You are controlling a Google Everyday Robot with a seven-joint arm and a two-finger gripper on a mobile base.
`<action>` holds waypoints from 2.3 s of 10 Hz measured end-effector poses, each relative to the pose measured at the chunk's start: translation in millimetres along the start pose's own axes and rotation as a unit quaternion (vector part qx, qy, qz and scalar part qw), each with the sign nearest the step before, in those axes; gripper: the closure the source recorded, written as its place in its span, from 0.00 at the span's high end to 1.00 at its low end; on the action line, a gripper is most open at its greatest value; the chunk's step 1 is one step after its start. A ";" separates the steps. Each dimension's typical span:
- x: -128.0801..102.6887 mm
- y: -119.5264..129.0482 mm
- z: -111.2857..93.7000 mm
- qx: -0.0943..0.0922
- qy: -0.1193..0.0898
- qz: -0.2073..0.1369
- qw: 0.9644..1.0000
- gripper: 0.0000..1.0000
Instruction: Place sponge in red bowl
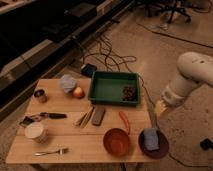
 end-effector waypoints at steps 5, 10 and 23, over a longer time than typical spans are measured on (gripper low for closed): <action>0.0 0.0 0.0 0.000 0.000 0.000 1.000 0.00; -22.7 4.8 20.6 -0.066 0.068 0.005 0.995 0.00; -0.1 -3.4 45.3 0.098 0.023 -0.011 0.995 0.48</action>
